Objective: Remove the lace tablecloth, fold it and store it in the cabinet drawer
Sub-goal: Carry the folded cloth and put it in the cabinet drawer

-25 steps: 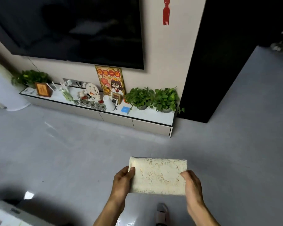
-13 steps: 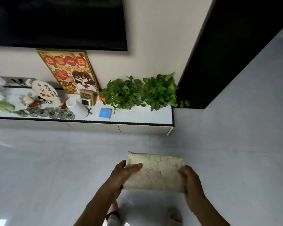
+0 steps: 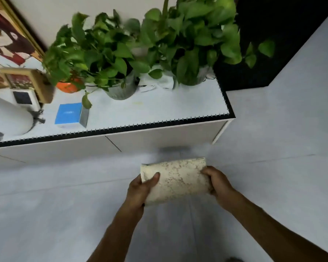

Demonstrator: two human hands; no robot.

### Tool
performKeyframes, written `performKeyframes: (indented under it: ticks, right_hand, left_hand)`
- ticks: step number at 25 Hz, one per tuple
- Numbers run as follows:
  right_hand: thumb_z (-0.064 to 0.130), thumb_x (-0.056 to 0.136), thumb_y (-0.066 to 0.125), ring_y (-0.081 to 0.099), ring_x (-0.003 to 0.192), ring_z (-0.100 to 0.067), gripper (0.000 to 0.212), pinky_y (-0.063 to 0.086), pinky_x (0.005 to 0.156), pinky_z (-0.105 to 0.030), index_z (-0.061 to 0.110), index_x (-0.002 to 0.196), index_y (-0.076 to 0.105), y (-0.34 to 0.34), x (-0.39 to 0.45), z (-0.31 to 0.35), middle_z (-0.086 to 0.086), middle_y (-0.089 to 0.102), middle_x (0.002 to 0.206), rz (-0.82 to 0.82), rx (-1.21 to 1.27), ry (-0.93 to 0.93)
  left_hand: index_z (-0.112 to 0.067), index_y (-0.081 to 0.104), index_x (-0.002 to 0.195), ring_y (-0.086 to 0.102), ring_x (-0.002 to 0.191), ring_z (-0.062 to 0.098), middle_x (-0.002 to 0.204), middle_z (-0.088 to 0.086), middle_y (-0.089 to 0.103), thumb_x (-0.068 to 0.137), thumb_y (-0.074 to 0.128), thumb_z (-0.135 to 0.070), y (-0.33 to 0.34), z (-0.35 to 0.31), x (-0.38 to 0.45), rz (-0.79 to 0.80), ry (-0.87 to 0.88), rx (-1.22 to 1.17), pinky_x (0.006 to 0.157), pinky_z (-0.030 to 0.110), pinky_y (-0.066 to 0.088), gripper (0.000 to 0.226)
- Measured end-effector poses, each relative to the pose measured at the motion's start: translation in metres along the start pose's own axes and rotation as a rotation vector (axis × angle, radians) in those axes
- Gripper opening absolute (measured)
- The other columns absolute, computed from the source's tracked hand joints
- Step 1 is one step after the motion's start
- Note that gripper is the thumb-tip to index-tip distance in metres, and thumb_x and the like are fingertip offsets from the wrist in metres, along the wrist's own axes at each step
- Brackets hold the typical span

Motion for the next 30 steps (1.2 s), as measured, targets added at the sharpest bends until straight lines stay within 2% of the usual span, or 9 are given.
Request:
performKeyframes:
  ticks: [4, 9, 14, 19, 21, 23, 25, 28, 30]
  right_hand:
    - [0.024, 0.085, 0.056, 0.066, 0.082, -0.026, 0.018, 0.051, 0.069, -0.034, 0.013, 0.09, 0.07, 0.031, 0.091, -0.019, -0.007, 0.075, 0.085, 0.146, 0.113, 0.035]
    - [0.025, 0.084, 0.057, 0.05, 0.039, -0.018, 0.019, 0.045, 0.044, -0.022, 0.017, 0.067, 0.053, 0.071, 0.156, 0.004, -0.002, 0.055, 0.05, 0.182, 0.33, 0.033]
    - [0.012, 0.069, 0.053, 0.044, 0.065, -0.024, 0.008, 0.039, 0.07, -0.032, 0.013, 0.065, 0.047, 0.091, 0.191, 0.011, -0.008, 0.047, 0.074, 0.233, 0.611, 0.067]
    - [0.015, 0.076, 0.049, 0.056, 0.078, -0.03, 0.005, 0.046, 0.084, -0.04, 0.015, 0.076, 0.054, 0.098, 0.178, -0.004, -0.013, 0.058, 0.085, 0.352, 0.752, 0.015]
    - [0.017, 0.074, 0.053, 0.051, 0.069, -0.028, 0.003, 0.044, 0.072, -0.035, 0.016, 0.074, 0.051, 0.083, 0.155, -0.017, -0.012, 0.054, 0.081, 0.268, 0.543, 0.065]
    - [0.025, 0.088, 0.054, 0.058, 0.069, -0.026, 0.013, 0.047, 0.061, -0.032, 0.015, 0.083, 0.06, 0.051, 0.118, -0.032, -0.009, 0.067, 0.086, 0.204, 0.047, 0.005]
    - [0.027, 0.087, 0.059, 0.065, 0.067, -0.019, 0.013, 0.049, 0.054, -0.026, 0.022, 0.088, 0.07, 0.017, 0.076, -0.032, -0.004, 0.076, 0.085, 0.055, -0.22, -0.356]
    - [0.026, 0.088, 0.054, 0.061, 0.102, -0.008, 0.02, 0.047, 0.089, -0.019, 0.029, 0.104, 0.066, -0.011, 0.009, 0.004, 0.008, 0.07, 0.108, -0.312, -0.576, -1.147]
    - [0.03, 0.097, 0.044, 0.058, 0.112, -0.018, 0.029, 0.037, 0.105, -0.033, 0.019, 0.117, 0.061, -0.005, -0.005, 0.03, -0.001, 0.069, 0.111, -0.448, -0.979, -1.211]
  left_hand:
    - [-0.01, 0.074, 0.103, 0.075, 0.091, 0.03, 0.099, 0.013, 0.078, 0.072, 0.081, -0.028, -0.009, 0.024, 0.065, -0.059, 0.136, -0.019, 0.084, 0.046, 0.059, 0.036]
    - [-0.01, 0.075, 0.1, 0.076, 0.087, 0.028, 0.097, 0.012, 0.078, 0.068, 0.081, -0.028, -0.052, 0.008, 0.07, -0.163, 0.279, -0.091, 0.066, 0.033, 0.062, 0.037]
    - [-0.011, 0.072, 0.108, 0.073, 0.099, 0.03, 0.109, 0.013, 0.075, 0.077, 0.073, -0.025, -0.075, -0.008, 0.034, -0.077, 0.358, -0.205, 0.069, 0.035, 0.061, 0.034]
    - [-0.013, 0.072, 0.111, 0.072, 0.103, 0.027, 0.113, 0.011, 0.074, 0.077, 0.072, -0.026, -0.054, -0.035, 0.017, -0.017, 0.459, -0.245, 0.072, 0.033, 0.061, 0.037]
    - [-0.012, 0.072, 0.11, 0.072, 0.103, 0.025, 0.113, 0.011, 0.075, 0.077, 0.072, -0.025, -0.038, -0.048, 0.021, 0.009, 0.501, -0.274, 0.073, 0.032, 0.06, 0.036]
    - [-0.013, 0.073, 0.108, 0.072, 0.102, 0.024, 0.111, 0.01, 0.075, 0.076, 0.072, -0.025, -0.023, -0.06, 0.027, 0.041, 0.516, -0.299, 0.073, 0.031, 0.06, 0.034]
    - [-0.012, 0.073, 0.108, 0.072, 0.101, 0.024, 0.11, 0.011, 0.075, 0.074, 0.073, -0.024, -0.011, -0.07, 0.035, 0.064, 0.533, -0.274, 0.072, 0.03, 0.06, 0.036]
    - [-0.012, 0.074, 0.103, 0.074, 0.096, 0.024, 0.104, 0.01, 0.077, 0.075, 0.073, -0.019, 0.004, -0.077, 0.046, 0.083, 0.559, -0.252, 0.071, 0.031, 0.06, 0.029]
    - [-0.015, 0.076, 0.097, 0.074, 0.094, 0.024, 0.102, 0.01, 0.078, 0.075, 0.073, -0.018, 0.012, -0.076, 0.052, 0.118, 0.542, -0.246, 0.071, 0.031, 0.06, 0.022]
Point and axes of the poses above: each hand's wrist, its own x-axis towards the middle knuckle, its own y-axis out of the palm, z = x × y, the point moved 4 cm from there along x, towards the middle knuckle
